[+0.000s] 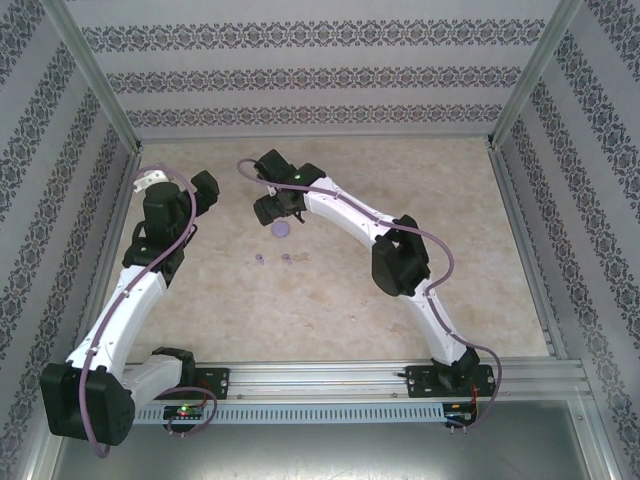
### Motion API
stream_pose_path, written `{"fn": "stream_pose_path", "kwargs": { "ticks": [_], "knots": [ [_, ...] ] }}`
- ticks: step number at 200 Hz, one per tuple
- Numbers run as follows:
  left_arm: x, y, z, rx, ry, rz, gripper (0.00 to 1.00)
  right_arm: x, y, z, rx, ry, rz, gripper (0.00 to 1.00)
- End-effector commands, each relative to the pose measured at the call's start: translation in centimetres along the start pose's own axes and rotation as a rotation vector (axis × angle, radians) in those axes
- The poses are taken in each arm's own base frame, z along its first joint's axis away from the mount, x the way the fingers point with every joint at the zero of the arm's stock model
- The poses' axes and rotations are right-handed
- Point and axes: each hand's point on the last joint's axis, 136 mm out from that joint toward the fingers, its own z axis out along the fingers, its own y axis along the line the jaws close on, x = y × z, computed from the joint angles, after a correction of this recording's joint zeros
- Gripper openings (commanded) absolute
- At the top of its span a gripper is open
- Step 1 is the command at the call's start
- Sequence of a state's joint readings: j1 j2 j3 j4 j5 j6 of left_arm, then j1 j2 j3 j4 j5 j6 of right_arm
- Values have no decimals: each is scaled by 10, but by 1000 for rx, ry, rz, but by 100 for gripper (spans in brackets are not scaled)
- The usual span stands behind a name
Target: Insert the wireless bluetooth earbuds into the charging case
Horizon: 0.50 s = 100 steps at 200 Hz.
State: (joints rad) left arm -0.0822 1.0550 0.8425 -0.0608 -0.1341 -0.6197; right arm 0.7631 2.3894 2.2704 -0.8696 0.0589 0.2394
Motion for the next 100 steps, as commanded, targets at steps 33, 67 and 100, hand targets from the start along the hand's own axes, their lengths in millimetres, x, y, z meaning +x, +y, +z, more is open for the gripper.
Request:
{"fn": "stream_pose_path", "kwargs": {
  "ticks": [33, 67, 100],
  "knots": [
    [-17, -1, -13, 15, -30, -98, 100, 28, -6, 23, 7, 147, 38, 79],
    [-22, -6, -18, 4, 3, -43, 100, 32, 0, 35, -4, 161, 55, 78],
    [-25, -10, -22, 32, -7, -39, 100, 31, 0, 46, 7, 155, 74, 78]
  ]
}}
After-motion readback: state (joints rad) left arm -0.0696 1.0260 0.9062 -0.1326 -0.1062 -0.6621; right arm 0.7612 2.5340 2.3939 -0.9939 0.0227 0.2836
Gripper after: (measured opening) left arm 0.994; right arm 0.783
